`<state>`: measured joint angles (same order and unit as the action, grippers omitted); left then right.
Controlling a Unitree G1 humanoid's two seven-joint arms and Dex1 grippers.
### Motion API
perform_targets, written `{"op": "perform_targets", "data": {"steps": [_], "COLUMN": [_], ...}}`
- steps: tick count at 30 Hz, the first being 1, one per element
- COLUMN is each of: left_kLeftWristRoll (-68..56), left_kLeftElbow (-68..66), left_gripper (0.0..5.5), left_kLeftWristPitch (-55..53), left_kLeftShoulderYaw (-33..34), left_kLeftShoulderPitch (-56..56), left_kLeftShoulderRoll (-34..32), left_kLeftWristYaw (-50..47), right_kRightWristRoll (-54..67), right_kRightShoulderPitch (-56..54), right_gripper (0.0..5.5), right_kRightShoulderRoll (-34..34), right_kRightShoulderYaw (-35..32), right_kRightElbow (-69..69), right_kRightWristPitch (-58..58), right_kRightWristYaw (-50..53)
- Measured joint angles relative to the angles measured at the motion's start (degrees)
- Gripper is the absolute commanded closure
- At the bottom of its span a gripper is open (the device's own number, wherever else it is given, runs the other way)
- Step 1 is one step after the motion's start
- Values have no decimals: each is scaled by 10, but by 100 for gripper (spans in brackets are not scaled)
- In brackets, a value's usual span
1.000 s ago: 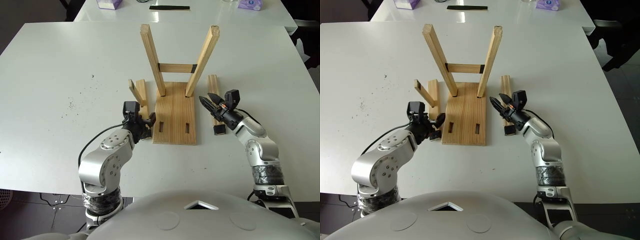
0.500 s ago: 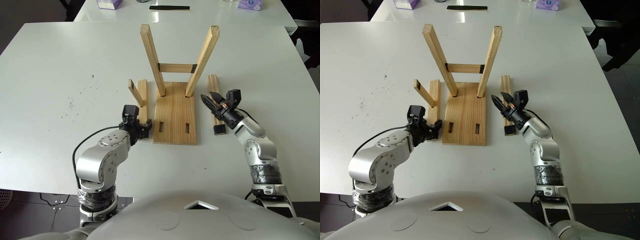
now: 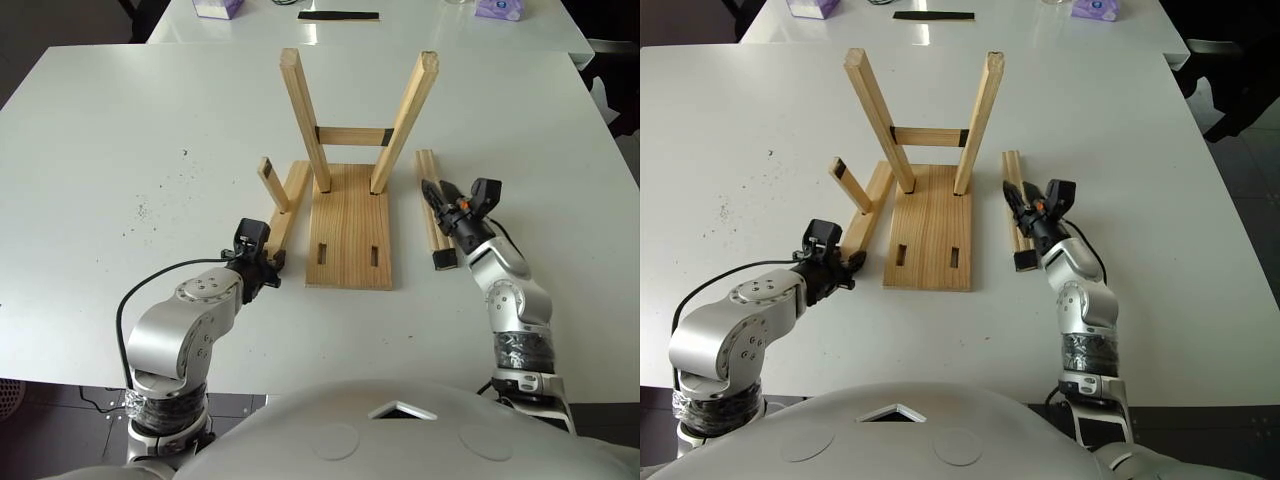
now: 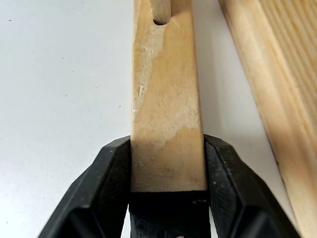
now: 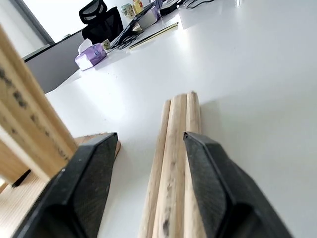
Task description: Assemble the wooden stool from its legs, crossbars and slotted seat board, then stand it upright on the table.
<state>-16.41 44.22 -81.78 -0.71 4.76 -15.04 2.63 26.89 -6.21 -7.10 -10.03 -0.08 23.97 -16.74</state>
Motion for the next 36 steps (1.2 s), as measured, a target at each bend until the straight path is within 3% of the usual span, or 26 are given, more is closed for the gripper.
{"op": "perform_targets", "data": {"steps": [3,9,11,13,19,24,29,36], "left_kLeftWristRoll": [14,32,-38,-126,-363,-411,-399,-385], "left_kLeftElbow": [-13,-125,-161,-167,-153,-165,-173,-165], "left_gripper": [349,349,349,349,349,349,349,349], "left_kLeftWristPitch": [47,236,300,326,299,312,350,401], "left_kLeftShoulderYaw": [24,194,259,282,273,234,187,135], "left_kLeftShoulderPitch": [-39,-263,-355,-392,-303,-195,-131,-108], "left_kLeftShoulderRoll": [18,74,100,113,67,-22,-71,-86], "left_kLeftWristYaw": [-16,-95,-87,-33,222,415,514,552], "right_kRightWristRoll": [-2,-42,-54,-43,164,358,466,499], "right_kRightShoulderPitch": [-46,-156,-197,-236,-301,-334,-353,-374], "right_gripper": [304,304,304,304,304,304,304,198], "right_kRightShoulderRoll": [-14,-98,-111,-112,-94,-149,-209,-224], "right_kRightShoulderYaw": [-20,-93,-100,-83,-15,-40,-74,-60], "right_kRightElbow": [-9,13,24,22,-64,-84,-45,-22], "right_kRightWristPitch": [33,16,-26,-26,125,286,380,427], "right_kRightWristYaw": [44,112,110,78,-96,-193,-232,-240]}}
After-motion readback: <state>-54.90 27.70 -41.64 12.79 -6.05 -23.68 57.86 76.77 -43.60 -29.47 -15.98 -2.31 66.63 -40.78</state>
